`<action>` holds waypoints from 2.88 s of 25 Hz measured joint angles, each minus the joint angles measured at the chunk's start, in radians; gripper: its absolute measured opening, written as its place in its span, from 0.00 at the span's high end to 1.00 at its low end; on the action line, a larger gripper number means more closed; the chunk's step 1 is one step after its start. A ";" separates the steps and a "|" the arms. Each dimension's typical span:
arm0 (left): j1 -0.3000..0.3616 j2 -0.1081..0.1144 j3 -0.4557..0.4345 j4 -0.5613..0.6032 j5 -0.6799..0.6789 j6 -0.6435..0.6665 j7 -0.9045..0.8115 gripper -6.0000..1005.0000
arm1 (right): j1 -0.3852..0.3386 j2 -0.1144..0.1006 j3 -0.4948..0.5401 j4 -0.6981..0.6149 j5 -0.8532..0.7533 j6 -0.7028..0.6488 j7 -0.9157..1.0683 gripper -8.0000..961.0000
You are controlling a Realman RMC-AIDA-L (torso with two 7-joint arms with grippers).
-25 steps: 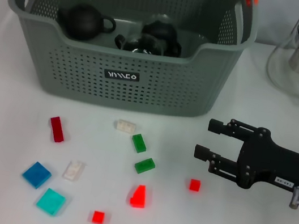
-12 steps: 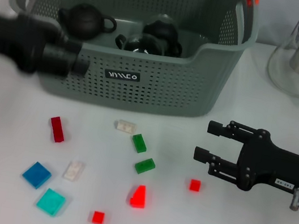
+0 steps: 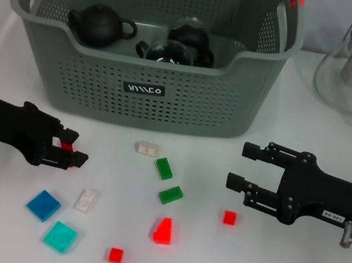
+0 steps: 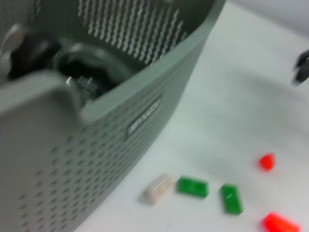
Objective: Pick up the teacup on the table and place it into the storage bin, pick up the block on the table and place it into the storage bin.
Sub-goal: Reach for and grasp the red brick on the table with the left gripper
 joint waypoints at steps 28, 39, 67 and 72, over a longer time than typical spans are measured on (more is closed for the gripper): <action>0.014 -0.033 0.157 -0.036 0.115 -0.265 0.019 0.33 | 0.000 0.000 0.000 0.000 0.000 0.005 0.000 0.29; 0.013 -0.037 0.213 -0.063 0.121 -0.349 0.033 0.17 | -0.001 0.000 0.001 0.000 0.000 0.008 0.000 0.29; 0.011 -0.039 0.228 -0.090 0.162 -0.404 0.020 0.18 | -0.003 0.000 0.000 0.000 0.000 0.004 0.000 0.29; 0.012 -0.039 0.243 -0.090 0.163 -0.410 0.006 0.21 | -0.003 -0.001 0.000 0.000 0.000 0.003 0.000 0.29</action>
